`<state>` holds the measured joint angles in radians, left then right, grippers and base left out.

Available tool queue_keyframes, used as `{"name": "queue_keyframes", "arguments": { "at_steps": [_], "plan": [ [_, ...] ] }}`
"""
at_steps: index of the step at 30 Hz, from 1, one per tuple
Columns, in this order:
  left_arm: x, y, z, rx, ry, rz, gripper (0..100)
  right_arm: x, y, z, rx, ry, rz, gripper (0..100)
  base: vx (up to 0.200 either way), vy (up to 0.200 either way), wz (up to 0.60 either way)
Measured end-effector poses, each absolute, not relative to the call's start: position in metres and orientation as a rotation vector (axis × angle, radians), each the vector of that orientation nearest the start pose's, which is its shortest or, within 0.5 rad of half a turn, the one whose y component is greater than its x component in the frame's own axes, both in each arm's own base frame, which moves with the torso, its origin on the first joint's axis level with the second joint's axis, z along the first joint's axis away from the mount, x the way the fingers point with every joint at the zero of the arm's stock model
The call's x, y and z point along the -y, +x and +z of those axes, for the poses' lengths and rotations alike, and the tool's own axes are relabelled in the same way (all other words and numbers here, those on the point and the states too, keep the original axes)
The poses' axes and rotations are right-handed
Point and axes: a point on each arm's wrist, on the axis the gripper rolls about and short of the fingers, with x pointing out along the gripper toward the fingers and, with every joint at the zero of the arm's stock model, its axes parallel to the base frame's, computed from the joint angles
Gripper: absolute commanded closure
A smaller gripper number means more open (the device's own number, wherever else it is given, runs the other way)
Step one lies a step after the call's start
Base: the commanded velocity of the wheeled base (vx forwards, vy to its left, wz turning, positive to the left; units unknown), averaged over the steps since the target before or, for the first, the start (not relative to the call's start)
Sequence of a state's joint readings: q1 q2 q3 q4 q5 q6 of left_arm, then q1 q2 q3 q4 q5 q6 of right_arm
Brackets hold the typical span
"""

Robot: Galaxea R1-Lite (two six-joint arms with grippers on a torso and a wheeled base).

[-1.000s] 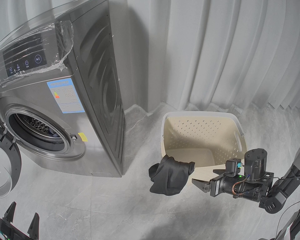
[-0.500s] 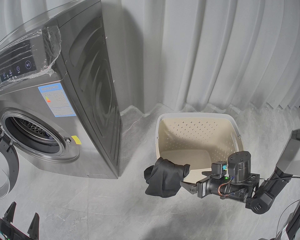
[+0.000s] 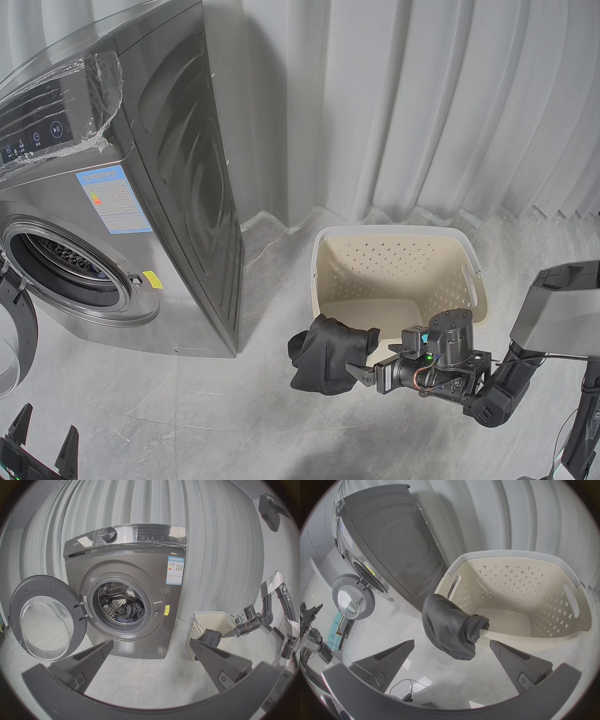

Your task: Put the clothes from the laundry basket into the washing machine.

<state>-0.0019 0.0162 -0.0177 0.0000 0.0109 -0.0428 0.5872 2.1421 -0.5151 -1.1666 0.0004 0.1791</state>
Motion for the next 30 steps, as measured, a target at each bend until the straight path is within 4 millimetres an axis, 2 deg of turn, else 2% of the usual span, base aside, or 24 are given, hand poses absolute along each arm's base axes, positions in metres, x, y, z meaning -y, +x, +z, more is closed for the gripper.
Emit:
{"name": "queue_keyframes", "arguments": {
  "at_steps": [16, 23, 24, 30],
  "plan": [
    [0.0, -0.023, 0.081, 0.002, -0.042, 0.008, 0, -0.192, 0.296, 0.013, -0.439, 0.051, 0.536, 0, 0.0, 0.0, 0.0],
    [0.0, -0.023, 0.081, 0.002, -0.041, 0.007, 0, -0.192, 0.303, 0.007, -0.44, 0.04, 0.53, 0, 0.0, 0.0, 0.0],
    [0.0, -0.023, 0.081, 0.002, -0.041, 0.008, 0, -0.192, 0.303, 0.007, -0.44, 0.04, 0.53, 100, 0.0, 0.0, 0.0],
    [0.0, -0.023, 0.081, 0.001, -0.042, 0.007, 0, -0.193, 0.306, 0.006, -0.418, 0.047, 0.533, 100, 0.0, 0.0, 0.0]
  ]
}}
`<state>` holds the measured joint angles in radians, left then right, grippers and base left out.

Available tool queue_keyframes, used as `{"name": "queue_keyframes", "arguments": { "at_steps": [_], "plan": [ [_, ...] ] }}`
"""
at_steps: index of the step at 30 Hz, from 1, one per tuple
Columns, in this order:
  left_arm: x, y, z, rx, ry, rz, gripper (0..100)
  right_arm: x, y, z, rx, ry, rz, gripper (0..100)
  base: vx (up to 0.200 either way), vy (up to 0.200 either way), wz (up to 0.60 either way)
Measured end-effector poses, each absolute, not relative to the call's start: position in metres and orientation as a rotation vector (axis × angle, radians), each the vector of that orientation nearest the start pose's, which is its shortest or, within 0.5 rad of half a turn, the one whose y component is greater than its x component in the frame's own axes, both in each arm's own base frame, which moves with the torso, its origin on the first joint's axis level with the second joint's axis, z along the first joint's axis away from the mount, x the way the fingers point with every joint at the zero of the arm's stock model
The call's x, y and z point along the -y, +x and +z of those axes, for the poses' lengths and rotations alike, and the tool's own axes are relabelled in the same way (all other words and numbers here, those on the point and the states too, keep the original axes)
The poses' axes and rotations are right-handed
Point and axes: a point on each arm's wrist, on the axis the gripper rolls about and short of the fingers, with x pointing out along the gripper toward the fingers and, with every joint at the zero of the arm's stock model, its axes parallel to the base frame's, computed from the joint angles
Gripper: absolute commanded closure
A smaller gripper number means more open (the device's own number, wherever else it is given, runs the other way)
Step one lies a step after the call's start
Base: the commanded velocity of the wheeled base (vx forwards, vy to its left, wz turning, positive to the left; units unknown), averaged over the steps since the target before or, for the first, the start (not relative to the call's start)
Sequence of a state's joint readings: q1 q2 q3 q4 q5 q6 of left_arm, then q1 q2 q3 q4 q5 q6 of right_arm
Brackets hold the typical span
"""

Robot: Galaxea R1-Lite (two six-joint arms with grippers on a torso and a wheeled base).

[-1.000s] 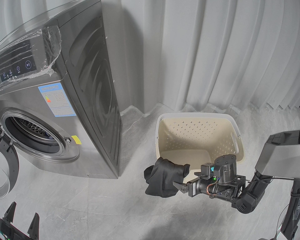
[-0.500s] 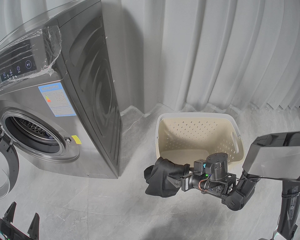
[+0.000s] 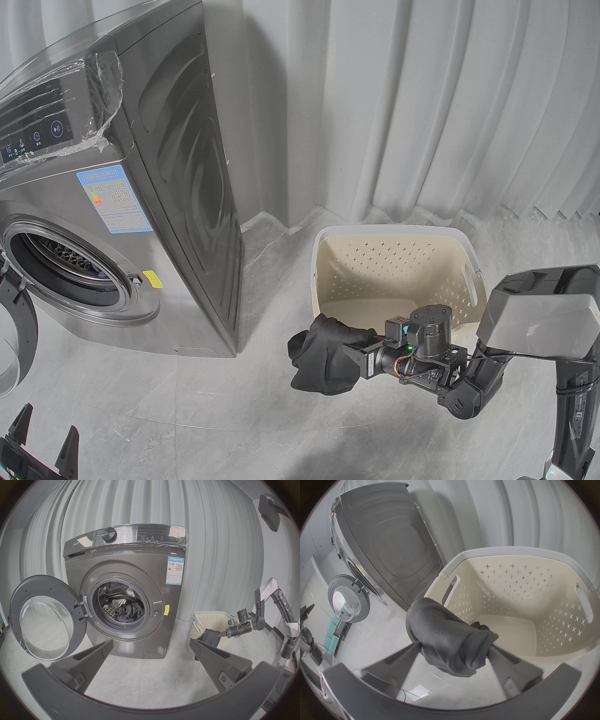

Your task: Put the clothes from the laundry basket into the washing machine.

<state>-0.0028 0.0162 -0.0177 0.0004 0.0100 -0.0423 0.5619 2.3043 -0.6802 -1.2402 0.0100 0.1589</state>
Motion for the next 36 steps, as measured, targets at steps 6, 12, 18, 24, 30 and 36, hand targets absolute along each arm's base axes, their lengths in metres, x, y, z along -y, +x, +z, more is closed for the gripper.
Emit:
{"name": "queue_keyframes", "arguments": {
  "at_steps": [6, 12, 18, 24, 30, 36],
  "plan": [
    [0.0, -0.023, 0.081, 0.001, -0.042, 0.008, 0, -0.192, 0.306, 0.003, -0.418, 0.048, 0.534, 100, 0.0, 0.0, 0.0],
    [0.0, -0.023, 0.081, 0.002, -0.042, 0.008, 0, -0.187, 0.298, 0.005, -0.432, 0.044, 0.532, 100, 0.0, 0.0, 0.0],
    [0.0, -0.023, 0.081, 0.002, -0.043, 0.008, 0, -0.18, 0.282, 0.027, -0.408, 0.05, 0.541, 100, 0.0, 0.0, 0.0],
    [0.0, -0.023, 0.081, 0.002, -0.042, 0.008, 0, -0.169, 0.259, 0.061, -0.343, 0.068, 0.56, 100, 0.0, 0.0, 0.0],
    [0.0, -0.023, 0.081, 0.002, -0.043, 0.008, 0, -0.165, 0.223, 0.112, -0.189, 0.111, 0.635, 100, 0.0, 0.0, 0.0],
    [0.0, -0.023, 0.081, 0.002, -0.043, 0.009, 0, -0.158, 0.188, 0.157, -0.044, 0.145, 0.714, 100, 0.0, 0.0, 0.0]
  ]
}}
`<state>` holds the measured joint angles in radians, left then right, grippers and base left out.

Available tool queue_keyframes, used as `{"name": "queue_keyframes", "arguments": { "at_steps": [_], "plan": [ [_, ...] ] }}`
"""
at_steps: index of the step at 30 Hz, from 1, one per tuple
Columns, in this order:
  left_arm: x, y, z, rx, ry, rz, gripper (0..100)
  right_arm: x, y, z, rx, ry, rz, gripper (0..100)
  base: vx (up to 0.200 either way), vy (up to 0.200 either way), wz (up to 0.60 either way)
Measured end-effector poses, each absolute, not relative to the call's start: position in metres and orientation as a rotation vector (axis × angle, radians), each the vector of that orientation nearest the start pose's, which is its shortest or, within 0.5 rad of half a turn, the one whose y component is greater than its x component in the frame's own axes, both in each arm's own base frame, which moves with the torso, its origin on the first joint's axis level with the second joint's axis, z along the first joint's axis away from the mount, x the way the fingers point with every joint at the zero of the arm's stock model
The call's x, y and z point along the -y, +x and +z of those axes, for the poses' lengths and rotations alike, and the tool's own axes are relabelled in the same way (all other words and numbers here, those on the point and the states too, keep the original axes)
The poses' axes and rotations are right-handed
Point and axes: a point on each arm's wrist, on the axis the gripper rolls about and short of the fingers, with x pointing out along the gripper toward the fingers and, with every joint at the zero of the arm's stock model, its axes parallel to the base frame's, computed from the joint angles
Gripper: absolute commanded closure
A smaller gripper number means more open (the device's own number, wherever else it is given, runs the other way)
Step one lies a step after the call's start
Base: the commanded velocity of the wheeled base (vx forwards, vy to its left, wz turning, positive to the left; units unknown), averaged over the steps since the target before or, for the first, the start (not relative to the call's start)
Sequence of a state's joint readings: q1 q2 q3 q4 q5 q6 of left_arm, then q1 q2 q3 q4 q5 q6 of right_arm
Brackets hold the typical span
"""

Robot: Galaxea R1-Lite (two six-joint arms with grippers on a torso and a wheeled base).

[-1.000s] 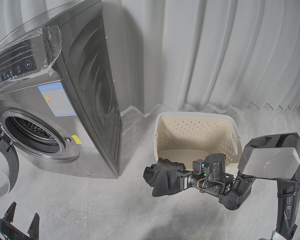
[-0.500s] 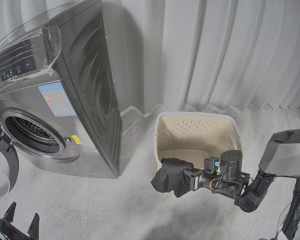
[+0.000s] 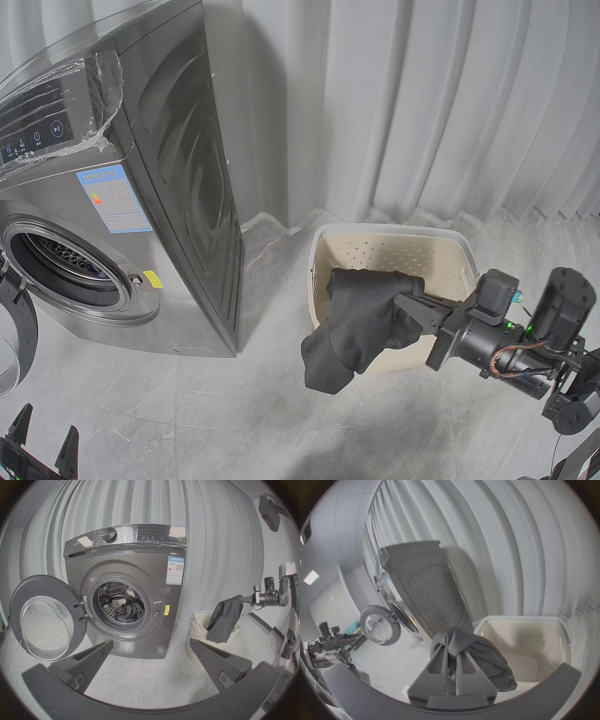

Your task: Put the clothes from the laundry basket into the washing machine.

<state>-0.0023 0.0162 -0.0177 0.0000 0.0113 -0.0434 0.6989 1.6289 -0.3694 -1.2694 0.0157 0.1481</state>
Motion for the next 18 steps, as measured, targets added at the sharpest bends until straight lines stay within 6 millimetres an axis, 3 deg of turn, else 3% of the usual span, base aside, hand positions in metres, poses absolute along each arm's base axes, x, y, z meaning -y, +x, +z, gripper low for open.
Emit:
{"name": "queue_keyframes", "arguments": {
  "at_steps": [5, 18],
  "plan": [
    [0.0, -0.023, 0.081, 0.002, -0.047, 0.009, 0, -0.15, 0.17, 0.18, 0.041, 0.161, 0.756, 100, 0.0, 0.0, 0.0],
    [0.0, -0.023, 0.081, 0.0, -0.049, 0.007, 0, -0.139, 0.16, 0.196, 0.122, 0.161, 0.721, 100, -0.2, 0.0, 0.0]
  ]
}}
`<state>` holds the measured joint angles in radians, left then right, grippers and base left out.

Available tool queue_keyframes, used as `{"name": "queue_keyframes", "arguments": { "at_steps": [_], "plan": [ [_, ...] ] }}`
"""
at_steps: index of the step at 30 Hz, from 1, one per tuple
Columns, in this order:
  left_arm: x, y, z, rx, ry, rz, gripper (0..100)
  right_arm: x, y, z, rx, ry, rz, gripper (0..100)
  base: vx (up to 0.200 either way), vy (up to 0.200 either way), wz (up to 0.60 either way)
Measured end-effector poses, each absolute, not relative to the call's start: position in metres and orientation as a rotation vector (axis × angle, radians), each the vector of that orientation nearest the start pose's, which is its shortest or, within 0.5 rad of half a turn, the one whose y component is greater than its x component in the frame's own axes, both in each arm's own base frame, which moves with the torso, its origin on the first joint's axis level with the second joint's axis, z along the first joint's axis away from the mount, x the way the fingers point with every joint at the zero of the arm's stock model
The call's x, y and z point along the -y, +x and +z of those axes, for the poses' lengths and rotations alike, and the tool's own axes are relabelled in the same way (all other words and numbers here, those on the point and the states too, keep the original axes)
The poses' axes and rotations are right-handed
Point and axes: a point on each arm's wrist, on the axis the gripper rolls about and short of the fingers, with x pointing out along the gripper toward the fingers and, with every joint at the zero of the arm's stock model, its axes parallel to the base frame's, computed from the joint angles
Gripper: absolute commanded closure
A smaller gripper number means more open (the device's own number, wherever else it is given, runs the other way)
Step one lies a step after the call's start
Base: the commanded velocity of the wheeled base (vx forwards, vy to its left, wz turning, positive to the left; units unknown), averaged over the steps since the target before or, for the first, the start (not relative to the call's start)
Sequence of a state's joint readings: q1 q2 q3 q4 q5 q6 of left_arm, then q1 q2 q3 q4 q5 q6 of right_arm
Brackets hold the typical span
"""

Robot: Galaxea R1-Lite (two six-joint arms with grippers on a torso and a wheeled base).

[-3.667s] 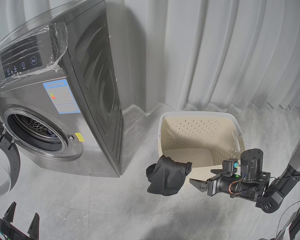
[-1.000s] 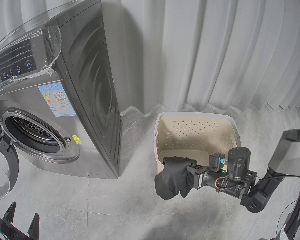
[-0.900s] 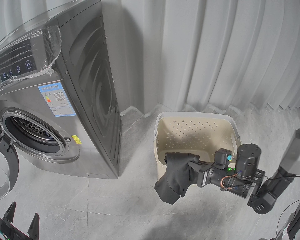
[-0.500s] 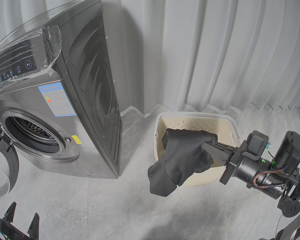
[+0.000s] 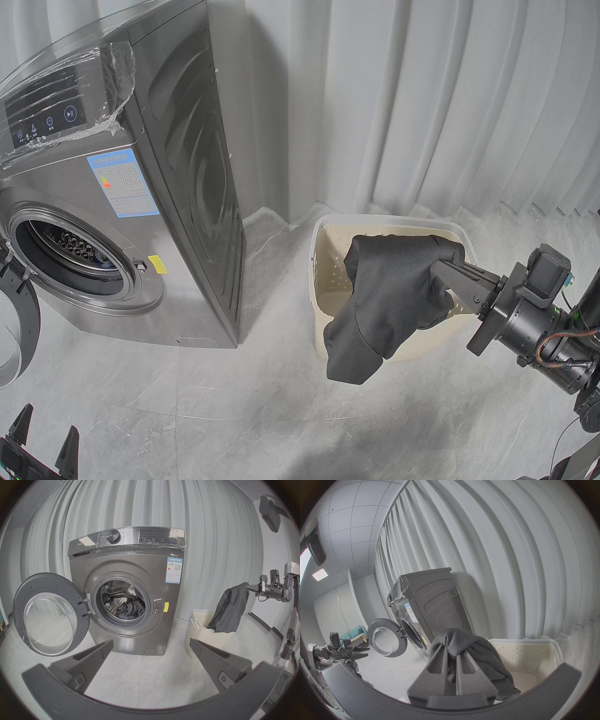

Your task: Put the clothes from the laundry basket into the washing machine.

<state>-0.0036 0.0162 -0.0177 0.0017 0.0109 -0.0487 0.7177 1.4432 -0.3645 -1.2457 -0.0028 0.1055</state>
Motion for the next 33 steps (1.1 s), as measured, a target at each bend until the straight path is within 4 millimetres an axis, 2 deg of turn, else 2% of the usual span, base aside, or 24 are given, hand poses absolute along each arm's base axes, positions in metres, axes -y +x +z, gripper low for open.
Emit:
{"name": "queue_keyframes", "arguments": {
  "at_steps": [5, 11, 33],
  "plan": [
    [-0.0003, -0.0229, 0.0806, 0.0, -0.049, 0.008, 0, -0.1381, 0.1599, 0.1972, 0.125, 0.169, 0.653, 100, -0.2, 0.0, 0.0],
    [-0.0003, -0.0229, 0.0807, 0.001, -0.049, 0.008, 0, -0.1369, 0.1618, 0.1959, 0.113, 0.167, 0.608, 100, 0.0, 0.0, 0.0],
    [-0.0003, -0.0229, 0.0806, 0.0, -0.05, 0.007, 0, -0.1419, 0.163, 0.2026, 0.137, 0.187, 0.604, 100, 0.0, 0.2, 0.0]
  ]
}}
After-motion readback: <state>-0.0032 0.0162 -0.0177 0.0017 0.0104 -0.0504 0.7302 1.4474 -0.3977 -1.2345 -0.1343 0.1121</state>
